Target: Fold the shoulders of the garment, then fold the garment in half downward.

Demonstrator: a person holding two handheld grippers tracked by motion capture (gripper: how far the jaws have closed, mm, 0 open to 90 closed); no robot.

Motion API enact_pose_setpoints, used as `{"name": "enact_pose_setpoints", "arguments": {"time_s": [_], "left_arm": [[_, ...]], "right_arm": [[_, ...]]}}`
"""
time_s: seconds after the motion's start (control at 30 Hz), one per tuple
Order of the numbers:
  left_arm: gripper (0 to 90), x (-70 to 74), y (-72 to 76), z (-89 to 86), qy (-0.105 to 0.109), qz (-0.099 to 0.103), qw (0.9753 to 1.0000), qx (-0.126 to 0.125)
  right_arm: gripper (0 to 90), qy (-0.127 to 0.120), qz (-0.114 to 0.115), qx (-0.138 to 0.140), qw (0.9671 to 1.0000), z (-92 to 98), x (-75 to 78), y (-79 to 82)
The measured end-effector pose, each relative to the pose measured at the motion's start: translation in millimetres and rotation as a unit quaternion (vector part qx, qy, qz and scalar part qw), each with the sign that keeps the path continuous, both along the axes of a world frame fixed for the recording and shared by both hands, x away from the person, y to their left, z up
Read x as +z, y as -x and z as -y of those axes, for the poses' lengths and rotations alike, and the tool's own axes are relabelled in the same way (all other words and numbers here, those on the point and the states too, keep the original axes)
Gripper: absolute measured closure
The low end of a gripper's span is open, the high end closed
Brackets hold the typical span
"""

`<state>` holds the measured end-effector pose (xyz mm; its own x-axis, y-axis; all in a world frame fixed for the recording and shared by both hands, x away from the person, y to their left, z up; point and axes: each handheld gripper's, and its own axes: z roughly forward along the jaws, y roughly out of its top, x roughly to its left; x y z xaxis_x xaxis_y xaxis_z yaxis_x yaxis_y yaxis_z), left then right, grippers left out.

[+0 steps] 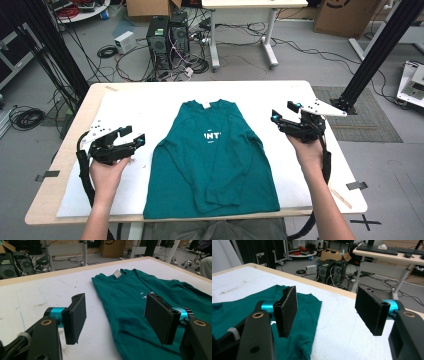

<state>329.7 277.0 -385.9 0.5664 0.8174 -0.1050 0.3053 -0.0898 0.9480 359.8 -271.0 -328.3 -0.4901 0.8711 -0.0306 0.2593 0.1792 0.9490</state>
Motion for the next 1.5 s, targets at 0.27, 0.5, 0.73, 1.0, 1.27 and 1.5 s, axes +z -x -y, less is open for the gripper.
{"name": "enact_pose_setpoints", "arguments": {"time_s": [0.27,0.5,0.73,1.0,1.27,1.5], "left_arm": [[33.1,3.0,0.8,3.0,0.002,0.005,1.0000,-0.001],[33.1,8.1,-4.1,6.7,0.022,0.002,0.9997,-0.011],[33.1,16.6,-28.3,23.3,0.023,-0.034,0.9985,-0.036],[33.1,9.8,-72.2,42.1,0.019,-0.044,0.9986,-0.025],[33.2,-8.1,-117.6,65.4,-0.015,-0.062,0.9978,-0.017],[35.9,-24.7,-144.4,72.9,-0.004,-0.092,0.9958,-0.007]], "right_arm": [[34.7,0.005,0.001,-0.008,1.0000,7.8,-4.6,0.3],[34.6,-0.002,0.003,-0.017,0.9998,14.7,-5.6,-5.3],[38.4,0.003,-0.012,-0.003,0.9999,11.1,-7.9,-18.2],[39.4,0.013,-0.018,0.000,0.9997,0.8,-4.4,-55.1],[49.3,0.019,-0.050,0.034,0.9980,-24.4,-19.8,-102.2],[52.3,0.030,-0.089,0.051,0.9943,-48.1,-37.8,-135.9]]}}
